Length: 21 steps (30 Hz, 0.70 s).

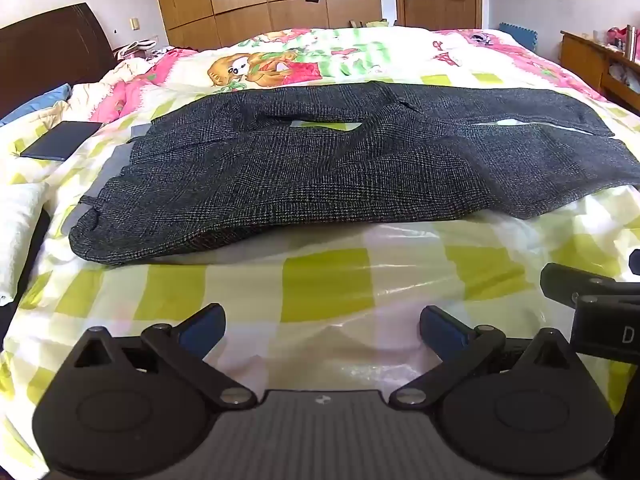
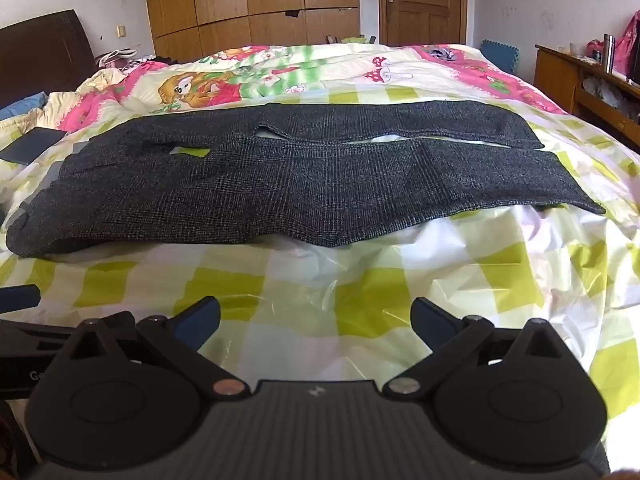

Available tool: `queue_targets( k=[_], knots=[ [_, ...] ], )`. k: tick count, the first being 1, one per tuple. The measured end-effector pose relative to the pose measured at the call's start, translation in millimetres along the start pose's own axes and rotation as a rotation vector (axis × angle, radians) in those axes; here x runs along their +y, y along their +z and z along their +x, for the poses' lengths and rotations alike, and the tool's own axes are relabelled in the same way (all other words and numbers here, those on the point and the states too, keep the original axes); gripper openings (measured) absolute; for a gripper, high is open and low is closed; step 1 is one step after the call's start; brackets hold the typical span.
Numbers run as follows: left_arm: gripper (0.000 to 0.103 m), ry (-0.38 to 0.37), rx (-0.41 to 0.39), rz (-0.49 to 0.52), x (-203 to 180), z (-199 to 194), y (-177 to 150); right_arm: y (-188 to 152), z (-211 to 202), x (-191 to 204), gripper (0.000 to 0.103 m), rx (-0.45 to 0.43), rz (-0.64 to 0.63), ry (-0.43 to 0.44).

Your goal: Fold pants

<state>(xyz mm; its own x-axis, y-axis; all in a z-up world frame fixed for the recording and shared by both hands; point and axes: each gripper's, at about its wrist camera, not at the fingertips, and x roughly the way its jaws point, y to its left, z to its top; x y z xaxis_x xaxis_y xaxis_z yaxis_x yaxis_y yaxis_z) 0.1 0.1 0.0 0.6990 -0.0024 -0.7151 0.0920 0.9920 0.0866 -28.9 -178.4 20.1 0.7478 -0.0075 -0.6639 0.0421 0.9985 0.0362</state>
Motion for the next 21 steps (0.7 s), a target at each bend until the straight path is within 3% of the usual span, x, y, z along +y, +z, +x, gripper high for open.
queue_targets(
  k=[21],
  knots=[
    [0.103, -0.017, -0.002, -0.028, 7.8, 1.9, -1.9, -1.1, 5.3, 1.6, 0.1, 0.015, -0.006, -0.012]
  ],
)
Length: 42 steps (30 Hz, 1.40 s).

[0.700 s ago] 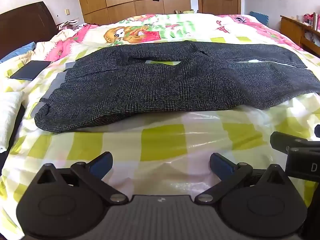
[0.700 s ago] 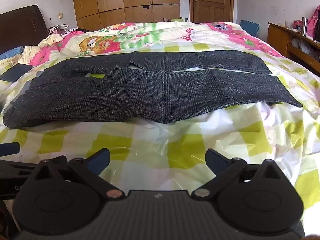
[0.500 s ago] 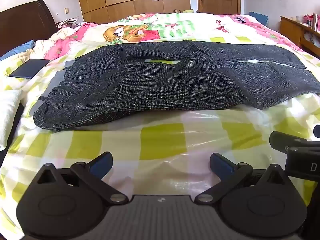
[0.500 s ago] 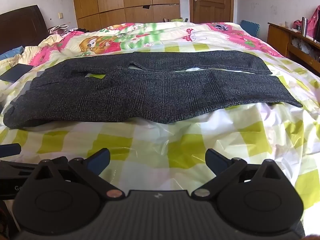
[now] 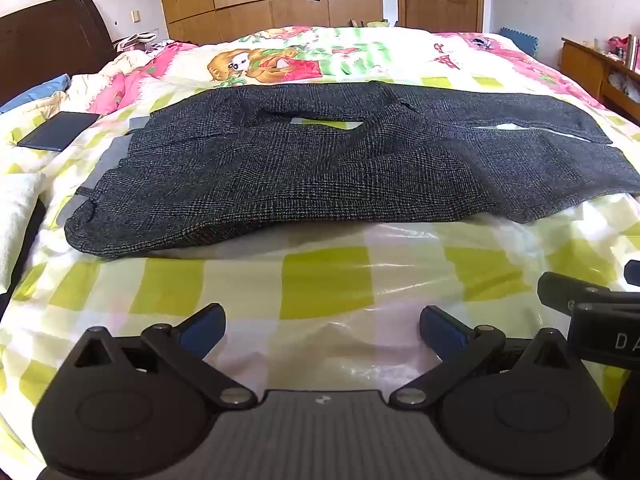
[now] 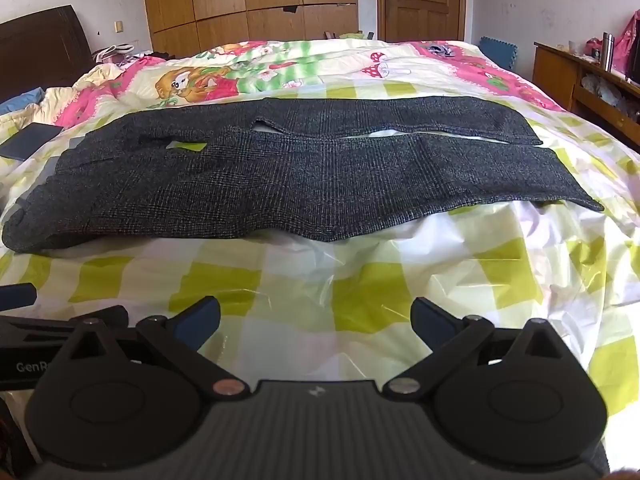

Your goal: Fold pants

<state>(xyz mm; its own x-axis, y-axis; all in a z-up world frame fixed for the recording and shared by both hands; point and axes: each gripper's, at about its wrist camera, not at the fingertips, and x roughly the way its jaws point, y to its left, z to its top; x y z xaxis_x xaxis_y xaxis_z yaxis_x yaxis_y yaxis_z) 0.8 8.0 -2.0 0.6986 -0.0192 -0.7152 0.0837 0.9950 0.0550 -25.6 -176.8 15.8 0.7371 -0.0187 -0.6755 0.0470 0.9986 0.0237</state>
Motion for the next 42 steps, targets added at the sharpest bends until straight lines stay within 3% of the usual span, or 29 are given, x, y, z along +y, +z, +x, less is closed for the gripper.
queue_targets(
  k=[9, 42],
  knots=[
    [0.103, -0.006, -0.038, -0.015, 3.3, -10.7, 2.0, -0.9, -0.6, 1.9, 0.1, 0.003, -0.011, -0.005],
    [0.103, -0.009, -0.064, -0.033, 5.1, -11.3, -2.2, -0.6, 0.5, 3.4, 0.101, 0.003, -0.023, -0.015]
  ],
)
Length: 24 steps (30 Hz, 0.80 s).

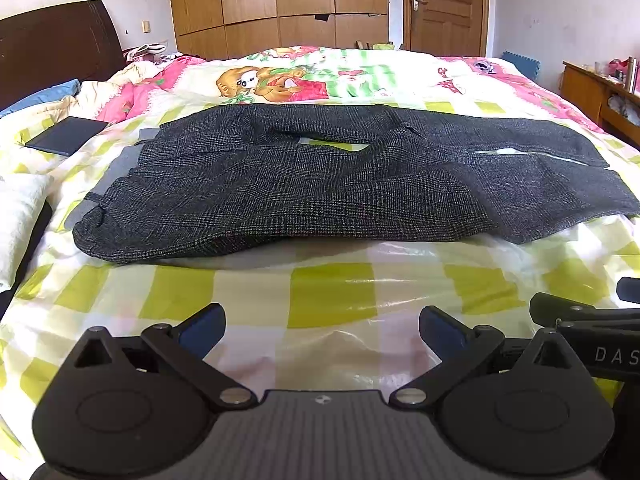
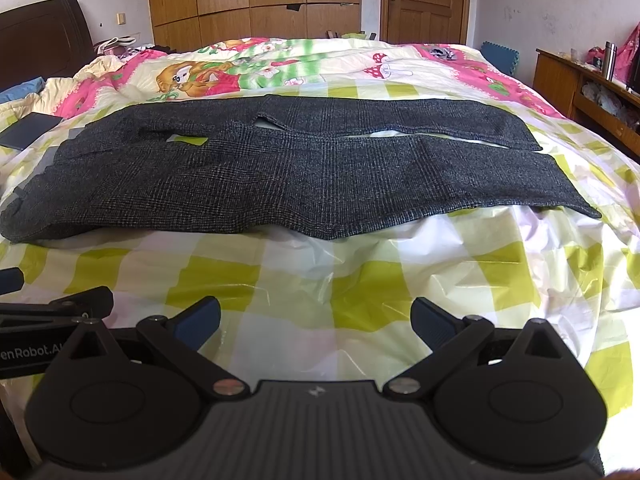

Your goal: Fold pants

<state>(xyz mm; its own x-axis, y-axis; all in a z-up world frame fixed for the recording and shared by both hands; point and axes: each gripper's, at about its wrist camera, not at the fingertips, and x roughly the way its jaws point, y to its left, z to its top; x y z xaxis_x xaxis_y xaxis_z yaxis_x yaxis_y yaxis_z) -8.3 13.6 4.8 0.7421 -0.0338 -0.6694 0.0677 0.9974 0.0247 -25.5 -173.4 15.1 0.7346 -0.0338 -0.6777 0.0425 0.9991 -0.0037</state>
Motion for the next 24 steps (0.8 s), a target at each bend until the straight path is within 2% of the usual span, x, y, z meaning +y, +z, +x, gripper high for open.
queue_targets(
  k=[24],
  knots=[
    [0.103, -0.004, -0.004, 0.017, -2.7, 0.4, -3.1, 0.4, 2.6, -0.4, 0.1, 0.015, 0.0, -0.009]
  ],
)
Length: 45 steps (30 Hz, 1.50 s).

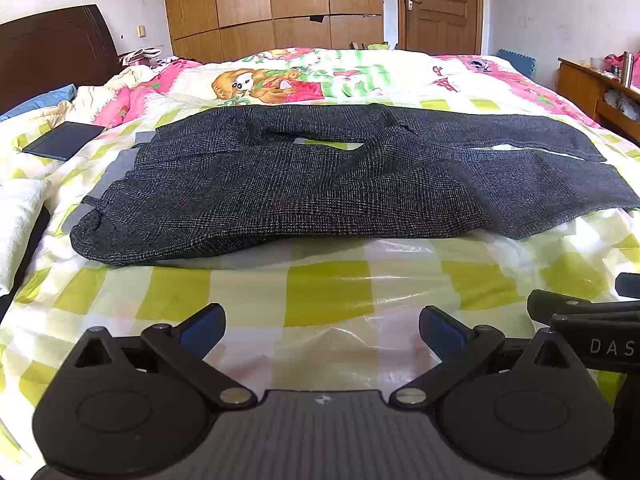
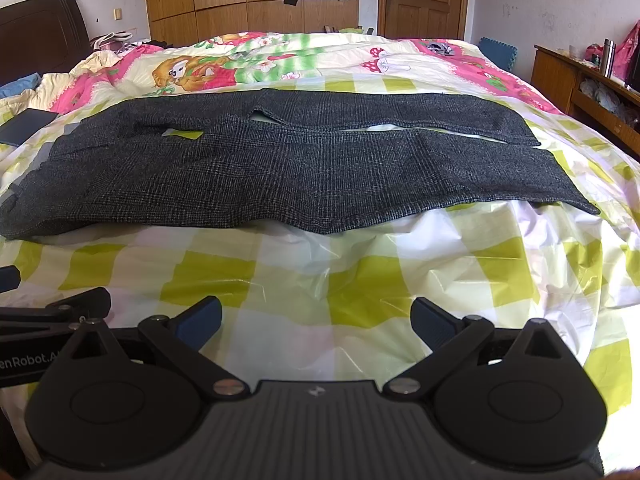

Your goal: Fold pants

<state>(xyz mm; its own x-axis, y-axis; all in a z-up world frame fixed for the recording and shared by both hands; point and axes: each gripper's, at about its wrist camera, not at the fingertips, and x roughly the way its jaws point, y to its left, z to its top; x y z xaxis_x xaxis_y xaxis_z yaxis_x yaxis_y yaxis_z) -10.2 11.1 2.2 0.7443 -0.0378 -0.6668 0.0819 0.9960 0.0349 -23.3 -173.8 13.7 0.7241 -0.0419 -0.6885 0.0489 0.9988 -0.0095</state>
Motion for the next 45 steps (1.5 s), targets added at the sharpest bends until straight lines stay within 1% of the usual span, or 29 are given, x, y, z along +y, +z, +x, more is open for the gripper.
queue_targets(
  k=[24, 29, 31, 34, 36, 38, 40, 45],
  knots=[
    [0.103, 0.001, -0.002, 0.003, -0.9, 0.4, -0.7, -1.5, 0.7, 0.7, 0.1, 0.002, -0.001, 0.001],
    [0.103, 0.0, -0.002, 0.005, -0.7, 0.1, -0.4, -2.5, 0.2, 3.6, 0.098, -0.005, -0.012, 0.001],
    [0.103, -0.002, -0.01, 0.005, 0.6, -0.8, 0.5, 0.8, -0.6, 4.8, 0.098, -0.008, -0.016, 0.011],
    [0.103, -0.014, -0.029, 0.012, 6.6, -2.9, 6.2, 9.8, -7.9, 10.5, 0.098, -0.044, -0.038, 0.049],
    [0.103, 0.007, -0.05, 0.034, 14.0, -4.1, 11.5, 18.7, -11.0, 20.9, 0.097, -0.074, -0.076, 0.075],
    [0.103, 0.051, -0.082, 0.054, 26.5, -4.8, 16.5, 26.4, -10.9, 34.6, 0.097, -0.104, -0.134, 0.097],
    [0.103, 0.094, -0.101, 0.06, 46.4, -2.6, 21.1, 36.1, -6.3, 53.0, 0.097, -0.117, -0.199, 0.138],
    [0.103, 0.199, -0.091, 0.067, 109.5, 18.0, 31.2, 54.9, 12.3, 110.3, 0.097, -0.122, -0.391, 0.259]
  ],
)
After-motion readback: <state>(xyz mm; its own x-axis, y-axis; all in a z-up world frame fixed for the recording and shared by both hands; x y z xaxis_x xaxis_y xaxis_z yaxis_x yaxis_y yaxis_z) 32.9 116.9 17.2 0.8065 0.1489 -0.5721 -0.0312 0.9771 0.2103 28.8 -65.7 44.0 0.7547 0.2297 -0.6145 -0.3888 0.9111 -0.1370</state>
